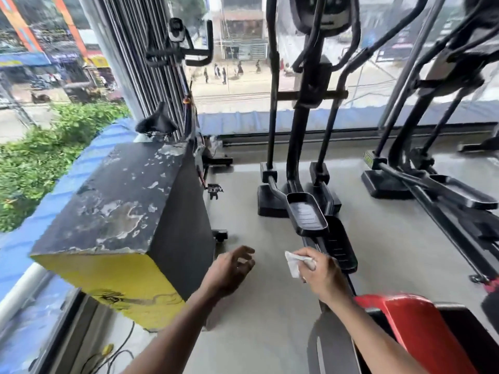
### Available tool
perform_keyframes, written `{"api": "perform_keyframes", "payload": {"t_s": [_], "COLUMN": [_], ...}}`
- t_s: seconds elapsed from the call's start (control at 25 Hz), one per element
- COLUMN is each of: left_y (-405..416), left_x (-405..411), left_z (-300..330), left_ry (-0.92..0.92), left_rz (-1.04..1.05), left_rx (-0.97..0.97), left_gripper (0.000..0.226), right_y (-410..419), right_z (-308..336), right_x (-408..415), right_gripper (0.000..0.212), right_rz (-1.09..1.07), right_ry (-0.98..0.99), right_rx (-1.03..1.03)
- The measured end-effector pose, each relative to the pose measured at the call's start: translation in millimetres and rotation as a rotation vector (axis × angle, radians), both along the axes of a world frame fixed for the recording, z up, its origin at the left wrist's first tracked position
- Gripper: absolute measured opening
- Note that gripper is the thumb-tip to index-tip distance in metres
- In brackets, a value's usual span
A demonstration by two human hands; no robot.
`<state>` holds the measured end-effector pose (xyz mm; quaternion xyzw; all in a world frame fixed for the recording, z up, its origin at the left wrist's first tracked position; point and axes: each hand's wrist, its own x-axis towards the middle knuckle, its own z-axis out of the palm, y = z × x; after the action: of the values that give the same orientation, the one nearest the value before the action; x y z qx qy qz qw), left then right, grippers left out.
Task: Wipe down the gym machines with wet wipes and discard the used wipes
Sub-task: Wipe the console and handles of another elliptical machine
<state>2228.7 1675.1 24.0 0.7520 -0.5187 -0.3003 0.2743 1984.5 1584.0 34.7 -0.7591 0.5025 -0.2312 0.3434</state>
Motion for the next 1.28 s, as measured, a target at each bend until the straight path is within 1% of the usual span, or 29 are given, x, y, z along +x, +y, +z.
{"api": "perform_keyframes", "payload": {"t_s": [0.08, 0.16, 0.28, 0.4, 0.44, 0.48, 0.56, 0.72, 0.88, 1.0, 1.08, 1.28], "left_y": [-48, -97, -177, -259, -287, -313, -365, -465, -558, -630, -676, -791], "left_x": [21, 42, 76, 120, 133, 146, 168, 196, 217, 234, 245, 271], "left_z": [4, 1, -8, -2, 1, 5, 12, 19, 25, 31, 43, 73], "left_ry": [-0.01, -0.023, -0.018, 0.01, 0.008, 0.01, -0.007, -0.05, -0.002, -0.031, -0.059, -0.096], "left_rz": [-0.026, -0.056, -0.106, -0.085, -0.078, -0.08, -0.102, -0.166, -0.186, -0.195, -0.213, -0.2], "left_rx": [-0.011, -0.025, -0.054, -0.091, -0.111, -0.131, -0.161, -0.201, -0.268, -0.275, -0.266, -0.376], "left_gripper": [0.022, 0.023, 0.023, 0.021, 0.021, 0.021, 0.021, 0.028, 0.031, 0.027, 0.025, 0.026], "right_y": [-45, -91, -162, -236, -262, -284, -328, -394, -475, -551, -598, -703], "right_z": [-2, -1, -2, 20, 26, 35, 48, 47, 43, 57, 67, 90], "right_x": [21, 45, 82, 119, 126, 131, 138, 154, 178, 197, 208, 223], "right_gripper": [0.019, 0.013, 0.014, 0.018, 0.016, 0.018, 0.031, 0.045, 0.039, 0.038, 0.04, 0.055], "right_rz": [-0.015, -0.014, -0.051, -0.069, -0.079, -0.098, -0.154, -0.25, -0.304, -0.315, -0.34, -0.293], "right_ry": [-0.053, -0.073, -0.093, -0.094, -0.097, -0.115, -0.189, -0.313, -0.346, -0.399, -0.43, -0.402], "right_rx": [-0.034, -0.052, -0.053, -0.036, -0.043, -0.04, -0.035, -0.02, -0.055, -0.076, -0.112, -0.307]}}
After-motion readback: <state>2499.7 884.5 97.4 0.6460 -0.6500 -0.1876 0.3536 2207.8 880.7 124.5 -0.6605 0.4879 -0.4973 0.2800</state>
